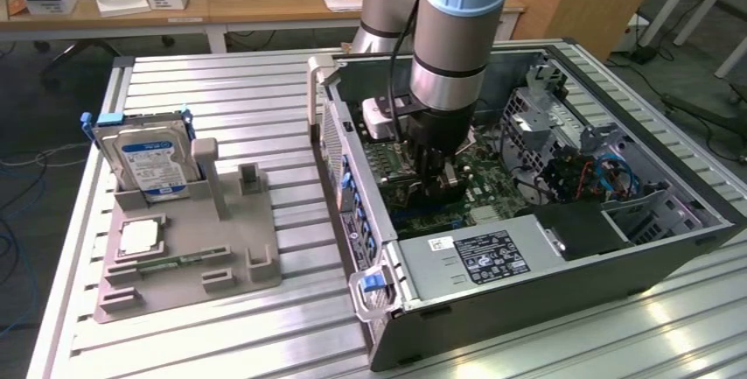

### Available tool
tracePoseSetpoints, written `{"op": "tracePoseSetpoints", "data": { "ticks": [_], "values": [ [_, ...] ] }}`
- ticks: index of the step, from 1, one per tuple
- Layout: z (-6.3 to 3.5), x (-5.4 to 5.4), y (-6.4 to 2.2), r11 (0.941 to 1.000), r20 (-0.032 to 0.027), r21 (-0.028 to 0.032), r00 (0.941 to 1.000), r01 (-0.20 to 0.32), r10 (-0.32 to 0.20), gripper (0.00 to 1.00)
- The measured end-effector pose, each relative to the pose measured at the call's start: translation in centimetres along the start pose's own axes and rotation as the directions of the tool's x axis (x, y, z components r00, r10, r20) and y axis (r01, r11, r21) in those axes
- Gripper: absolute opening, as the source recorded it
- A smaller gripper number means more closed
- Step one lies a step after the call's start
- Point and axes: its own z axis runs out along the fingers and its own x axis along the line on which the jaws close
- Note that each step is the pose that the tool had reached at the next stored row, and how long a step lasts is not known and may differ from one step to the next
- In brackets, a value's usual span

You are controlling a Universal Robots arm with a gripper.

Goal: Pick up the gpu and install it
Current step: 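Insert the gpu into the slot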

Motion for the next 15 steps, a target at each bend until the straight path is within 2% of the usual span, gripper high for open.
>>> {"op": "tracePoseSetpoints", "data": {
  "ticks": [15],
  "values": [
    [0.01,0.00,-0.16,1.0000,0.0013,-0.0013,1.0000,0.000,0.000,0.26]
  ]
}}
